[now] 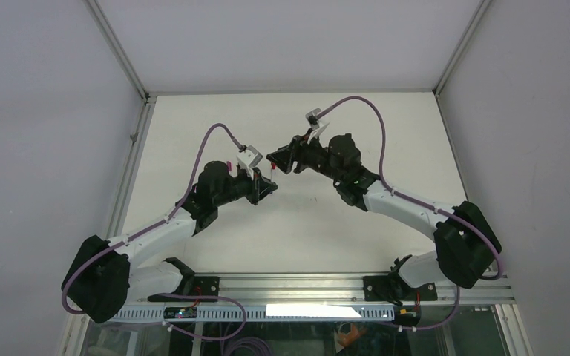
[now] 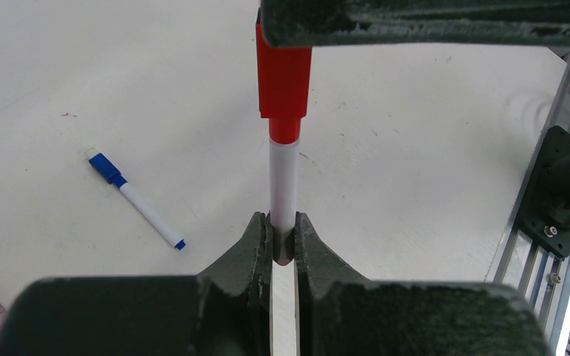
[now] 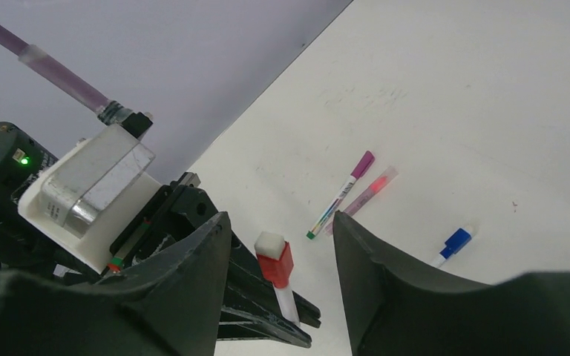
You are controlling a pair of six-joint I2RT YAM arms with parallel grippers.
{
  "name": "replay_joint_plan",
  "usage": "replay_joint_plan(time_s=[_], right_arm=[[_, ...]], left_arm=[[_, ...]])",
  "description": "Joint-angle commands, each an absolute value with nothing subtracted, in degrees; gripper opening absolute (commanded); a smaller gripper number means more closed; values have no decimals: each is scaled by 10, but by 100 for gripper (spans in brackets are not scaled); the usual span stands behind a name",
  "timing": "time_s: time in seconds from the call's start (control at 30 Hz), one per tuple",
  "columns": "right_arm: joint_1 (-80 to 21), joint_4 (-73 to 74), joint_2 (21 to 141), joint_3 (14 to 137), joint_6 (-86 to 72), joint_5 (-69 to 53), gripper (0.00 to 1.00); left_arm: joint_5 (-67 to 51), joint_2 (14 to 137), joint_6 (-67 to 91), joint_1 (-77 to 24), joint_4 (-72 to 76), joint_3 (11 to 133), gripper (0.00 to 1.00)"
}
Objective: Insert the pens into the pen caps
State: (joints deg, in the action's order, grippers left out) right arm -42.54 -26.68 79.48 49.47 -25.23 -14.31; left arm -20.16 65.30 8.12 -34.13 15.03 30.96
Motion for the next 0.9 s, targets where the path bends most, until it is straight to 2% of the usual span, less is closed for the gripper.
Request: replay_joint_plan(time_s=[0.0, 0.1, 0.63, 0.7, 0.8, 0.87], right_arm=[[-424, -306, 811, 534, -269, -171, 51], [-424, -299, 822, 541, -274, -180, 47], [-425, -287, 844, 541, -293, -206, 44], [-425, -287, 845, 541, -294, -209, 36], [-425, -281, 848, 544, -294, -215, 13], [-425, -276, 850, 547, -294, -217, 0]], left_arm=[[-219, 658, 85, -345, 181, 306, 0], [-215, 658, 83, -345, 181, 306, 0], [-198, 646, 75, -345, 171, 306, 0], [-197, 646, 75, -345, 170, 307, 0], [-196, 645, 75, -345, 168, 310, 0], [-196, 644, 72, -345, 165, 313, 0]])
